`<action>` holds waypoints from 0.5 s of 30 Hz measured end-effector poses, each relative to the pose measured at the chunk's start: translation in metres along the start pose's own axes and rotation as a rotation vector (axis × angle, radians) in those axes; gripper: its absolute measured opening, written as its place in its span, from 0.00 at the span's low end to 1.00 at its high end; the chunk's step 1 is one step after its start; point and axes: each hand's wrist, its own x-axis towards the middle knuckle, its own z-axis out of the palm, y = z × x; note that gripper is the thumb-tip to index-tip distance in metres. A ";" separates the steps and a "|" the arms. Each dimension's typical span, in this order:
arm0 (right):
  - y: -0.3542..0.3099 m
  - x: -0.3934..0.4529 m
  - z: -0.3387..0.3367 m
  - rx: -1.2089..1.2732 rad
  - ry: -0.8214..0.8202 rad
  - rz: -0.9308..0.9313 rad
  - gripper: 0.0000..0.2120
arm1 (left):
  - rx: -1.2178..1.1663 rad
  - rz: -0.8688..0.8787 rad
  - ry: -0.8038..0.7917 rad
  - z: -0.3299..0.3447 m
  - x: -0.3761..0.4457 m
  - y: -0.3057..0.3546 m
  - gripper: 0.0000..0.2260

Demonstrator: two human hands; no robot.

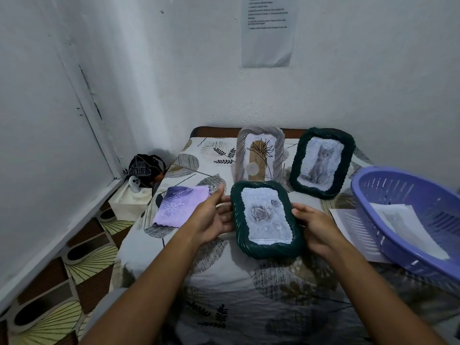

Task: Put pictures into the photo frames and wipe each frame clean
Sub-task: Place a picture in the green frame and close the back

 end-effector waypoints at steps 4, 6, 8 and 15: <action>0.007 0.010 -0.001 -0.034 0.101 0.015 0.10 | 0.191 -0.073 0.102 -0.007 0.005 0.001 0.25; 0.010 0.016 -0.001 -0.086 0.138 0.017 0.10 | 0.227 -0.100 0.115 -0.008 0.010 0.002 0.28; 0.010 0.020 -0.002 -0.171 0.161 0.009 0.10 | 0.248 -0.124 0.130 -0.008 0.016 0.002 0.30; -0.005 0.023 0.004 -0.610 0.135 -0.015 0.14 | 0.371 -0.188 0.138 -0.008 0.025 0.008 0.34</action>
